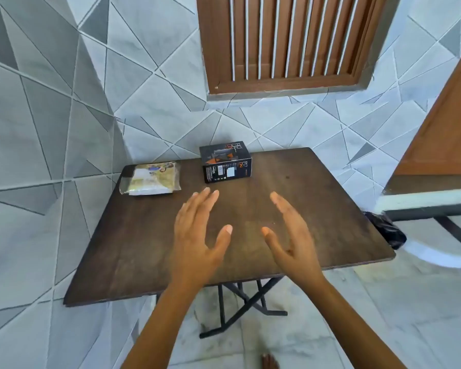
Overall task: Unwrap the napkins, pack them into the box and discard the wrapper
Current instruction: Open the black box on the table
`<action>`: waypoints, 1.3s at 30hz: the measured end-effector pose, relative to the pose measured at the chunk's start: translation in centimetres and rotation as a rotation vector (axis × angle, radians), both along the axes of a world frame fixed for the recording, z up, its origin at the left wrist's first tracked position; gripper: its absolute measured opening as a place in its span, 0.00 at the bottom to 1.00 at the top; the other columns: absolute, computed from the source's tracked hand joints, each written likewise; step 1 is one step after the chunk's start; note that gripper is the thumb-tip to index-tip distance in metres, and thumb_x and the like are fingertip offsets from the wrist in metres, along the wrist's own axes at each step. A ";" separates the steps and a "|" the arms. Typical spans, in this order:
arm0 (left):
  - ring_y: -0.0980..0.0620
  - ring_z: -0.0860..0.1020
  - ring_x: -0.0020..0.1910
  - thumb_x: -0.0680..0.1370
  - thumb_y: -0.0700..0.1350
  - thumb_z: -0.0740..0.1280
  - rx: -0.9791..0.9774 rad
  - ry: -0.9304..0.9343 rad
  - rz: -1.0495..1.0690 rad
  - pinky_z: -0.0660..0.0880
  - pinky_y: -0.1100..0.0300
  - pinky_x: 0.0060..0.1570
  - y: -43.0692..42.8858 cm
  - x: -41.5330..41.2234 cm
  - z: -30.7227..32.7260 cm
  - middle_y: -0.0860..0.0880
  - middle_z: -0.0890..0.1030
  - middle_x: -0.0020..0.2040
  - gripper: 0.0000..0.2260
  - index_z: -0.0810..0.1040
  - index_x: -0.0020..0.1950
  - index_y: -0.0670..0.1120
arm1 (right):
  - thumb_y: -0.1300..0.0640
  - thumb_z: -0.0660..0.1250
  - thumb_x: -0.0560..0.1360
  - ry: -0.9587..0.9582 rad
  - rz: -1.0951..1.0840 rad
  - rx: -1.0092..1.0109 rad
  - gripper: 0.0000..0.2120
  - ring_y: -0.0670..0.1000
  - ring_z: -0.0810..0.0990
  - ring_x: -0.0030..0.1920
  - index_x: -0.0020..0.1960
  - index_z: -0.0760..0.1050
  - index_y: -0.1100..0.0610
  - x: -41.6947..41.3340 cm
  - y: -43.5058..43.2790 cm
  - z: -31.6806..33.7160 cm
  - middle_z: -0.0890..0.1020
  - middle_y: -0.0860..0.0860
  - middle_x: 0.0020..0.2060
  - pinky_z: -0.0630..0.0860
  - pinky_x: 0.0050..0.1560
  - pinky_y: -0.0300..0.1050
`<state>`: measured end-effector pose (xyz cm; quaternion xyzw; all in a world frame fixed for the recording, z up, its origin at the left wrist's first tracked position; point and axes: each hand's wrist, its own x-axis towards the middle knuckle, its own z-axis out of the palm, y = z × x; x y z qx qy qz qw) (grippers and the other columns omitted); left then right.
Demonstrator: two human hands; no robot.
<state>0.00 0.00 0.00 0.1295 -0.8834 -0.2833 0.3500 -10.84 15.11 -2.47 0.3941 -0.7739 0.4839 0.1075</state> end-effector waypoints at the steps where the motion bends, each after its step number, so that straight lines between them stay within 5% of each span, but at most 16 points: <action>1: 0.61 0.55 0.72 0.72 0.56 0.57 0.028 -0.010 0.004 0.52 0.58 0.72 -0.4 -0.5 -0.3 0.61 0.60 0.70 0.26 0.64 0.70 0.54 | 0.46 0.59 0.75 -0.005 -0.002 0.004 0.25 0.36 0.60 0.70 0.70 0.56 0.40 -0.6 -0.3 -0.2 0.61 0.37 0.70 0.62 0.71 0.45; 6: 0.63 0.53 0.72 0.72 0.59 0.56 0.086 -0.087 0.031 0.51 0.61 0.69 -3.0 -4.9 -2.0 0.63 0.58 0.71 0.26 0.60 0.70 0.59 | 0.48 0.60 0.75 -0.082 -0.006 0.061 0.26 0.28 0.56 0.67 0.69 0.54 0.40 -5.8 -3.1 -1.1 0.57 0.31 0.67 0.58 0.69 0.41; 14: 0.66 0.55 0.70 0.71 0.59 0.58 0.132 -0.112 0.124 0.55 0.62 0.67 -6.9 -13.2 -3.6 0.61 0.61 0.70 0.25 0.68 0.68 0.56 | 0.47 0.58 0.72 -0.140 0.083 0.037 0.28 0.37 0.64 0.67 0.70 0.63 0.53 -16.4 -8.0 -2.4 0.67 0.41 0.66 0.58 0.68 0.29; 19: 0.59 0.56 0.72 0.70 0.60 0.58 0.156 -0.297 0.173 0.59 0.55 0.69 -9.7 -16.6 -4.8 0.57 0.60 0.73 0.25 0.69 0.67 0.56 | 0.42 0.53 0.71 -0.136 0.096 0.232 0.31 0.47 0.63 0.71 0.72 0.61 0.53 -22.2 -10.6 -4.3 0.67 0.46 0.70 0.58 0.70 0.43; 22: 0.50 0.56 0.74 0.71 0.58 0.60 0.130 -0.505 0.159 0.58 0.52 0.72 -12.1 -18.5 -5.7 0.51 0.58 0.75 0.26 0.67 0.69 0.54 | 0.38 0.48 0.71 -0.055 0.116 0.572 0.35 0.51 0.51 0.76 0.74 0.53 0.53 -25.5 -12.6 -5.4 0.57 0.51 0.75 0.48 0.73 0.44; 26: 0.49 0.53 0.75 0.76 0.52 0.63 0.085 -0.677 0.118 0.56 0.50 0.73 -15.6 -21.4 -7.0 0.50 0.55 0.77 0.25 0.61 0.72 0.53 | 0.45 0.56 0.77 -0.015 0.092 0.886 0.33 0.51 0.42 0.76 0.75 0.44 0.53 -29.4 -15.6 -6.0 0.47 0.51 0.77 0.42 0.75 0.50; 39: 0.45 0.59 0.74 0.76 0.51 0.62 0.085 -0.875 0.106 0.63 0.47 0.69 -26.5 -32.5 -9.7 0.47 0.49 0.78 0.31 0.51 0.75 0.51 | 0.47 0.58 0.77 -0.047 -0.015 0.972 0.35 0.51 0.44 0.76 0.75 0.42 0.55 -34.9 -24.3 -8.4 0.46 0.52 0.77 0.45 0.75 0.51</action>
